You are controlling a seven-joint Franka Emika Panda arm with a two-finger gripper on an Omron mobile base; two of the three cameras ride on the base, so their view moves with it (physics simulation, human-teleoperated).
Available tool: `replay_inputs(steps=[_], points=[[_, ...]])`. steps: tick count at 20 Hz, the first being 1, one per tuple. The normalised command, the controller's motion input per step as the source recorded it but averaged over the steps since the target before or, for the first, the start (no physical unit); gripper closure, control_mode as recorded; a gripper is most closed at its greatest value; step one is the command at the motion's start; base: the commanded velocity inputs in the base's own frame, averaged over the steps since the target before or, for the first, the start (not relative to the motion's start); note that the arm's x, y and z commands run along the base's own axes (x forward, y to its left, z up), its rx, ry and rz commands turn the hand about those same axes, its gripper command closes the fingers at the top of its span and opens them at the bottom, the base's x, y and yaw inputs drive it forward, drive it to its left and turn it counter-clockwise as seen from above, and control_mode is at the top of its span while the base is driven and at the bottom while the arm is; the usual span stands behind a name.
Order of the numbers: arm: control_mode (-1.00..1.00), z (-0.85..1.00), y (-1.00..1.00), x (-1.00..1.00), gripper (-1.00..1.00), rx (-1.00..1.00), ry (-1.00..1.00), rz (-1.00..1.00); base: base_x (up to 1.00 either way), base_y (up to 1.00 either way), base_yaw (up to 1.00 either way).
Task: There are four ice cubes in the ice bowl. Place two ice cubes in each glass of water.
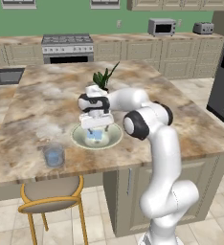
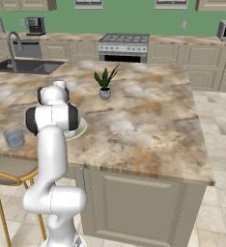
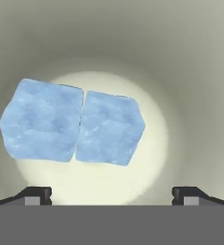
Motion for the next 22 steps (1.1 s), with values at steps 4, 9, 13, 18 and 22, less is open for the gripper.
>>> replay_inputs(steps=[4,9,13,18,22], points=[[-1.00,0.00,0.00,-0.29,-1.00,0.00,0.00,-0.01,0.00,0.00,0.00],[-1.00,0.00,0.00,-0.03,-1.00,0.00,0.00,-0.01,0.00,0.00,0.00],[-1.00,0.00,-0.10,0.00,-1.00,-0.03,0.00,0.00,0.00,0.00,0.00],[-1.00,0.00,-0.02,-0.01,-1.00,-0.03,0.00,0.00,0.00,0.00,0.00],[-1.00,0.00,0.00,0.00,-1.00,-0.01,0.00,0.00,0.00,0.00,0.00]])
